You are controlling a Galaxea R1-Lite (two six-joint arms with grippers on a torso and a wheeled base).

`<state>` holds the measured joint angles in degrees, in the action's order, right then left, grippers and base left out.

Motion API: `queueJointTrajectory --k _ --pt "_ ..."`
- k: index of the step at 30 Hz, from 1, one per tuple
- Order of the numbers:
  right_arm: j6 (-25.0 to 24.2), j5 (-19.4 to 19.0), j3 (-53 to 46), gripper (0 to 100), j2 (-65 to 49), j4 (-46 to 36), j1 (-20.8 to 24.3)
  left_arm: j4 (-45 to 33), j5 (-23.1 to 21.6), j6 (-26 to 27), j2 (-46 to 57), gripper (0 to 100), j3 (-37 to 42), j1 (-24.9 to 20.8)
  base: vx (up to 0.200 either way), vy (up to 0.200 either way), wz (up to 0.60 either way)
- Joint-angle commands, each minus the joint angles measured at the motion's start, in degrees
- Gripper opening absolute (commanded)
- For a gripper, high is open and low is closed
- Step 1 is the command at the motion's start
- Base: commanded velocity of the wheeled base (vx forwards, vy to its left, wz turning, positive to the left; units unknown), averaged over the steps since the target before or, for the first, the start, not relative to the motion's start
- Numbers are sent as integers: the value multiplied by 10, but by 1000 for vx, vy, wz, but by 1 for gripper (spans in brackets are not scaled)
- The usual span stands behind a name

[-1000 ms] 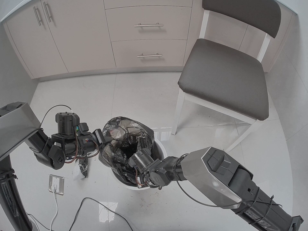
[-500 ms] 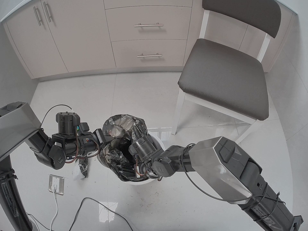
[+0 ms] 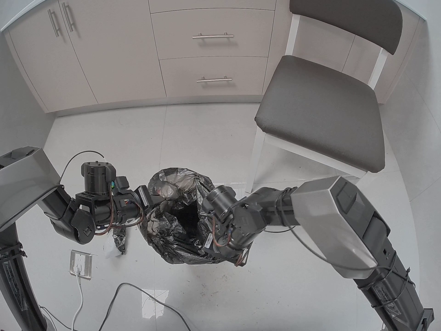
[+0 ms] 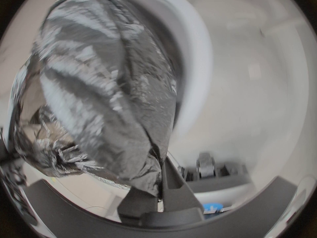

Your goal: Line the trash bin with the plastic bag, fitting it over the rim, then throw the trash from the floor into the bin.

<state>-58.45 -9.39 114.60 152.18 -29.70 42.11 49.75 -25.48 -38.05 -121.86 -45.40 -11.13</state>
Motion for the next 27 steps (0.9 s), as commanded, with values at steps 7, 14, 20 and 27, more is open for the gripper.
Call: queueJointTrajectory --k 7,14,20,27 --pt "-25 -33 0 0 -7 -32 -51 6 3 0 -28 0 -6 -5 0 0 0" --pt "-25 -33 0 0 -9 -39 -44 5 5 -3 -23 0 0 -5 0 0 0" --pt "-25 -34 0 0 -36 -52 -38 3 5 -29 -4 0 3 -9 0 0 0" --pt "-27 -34 0 0 -62 -71 -37 -2 4 -48 20 0 10 -12 0 0 0"
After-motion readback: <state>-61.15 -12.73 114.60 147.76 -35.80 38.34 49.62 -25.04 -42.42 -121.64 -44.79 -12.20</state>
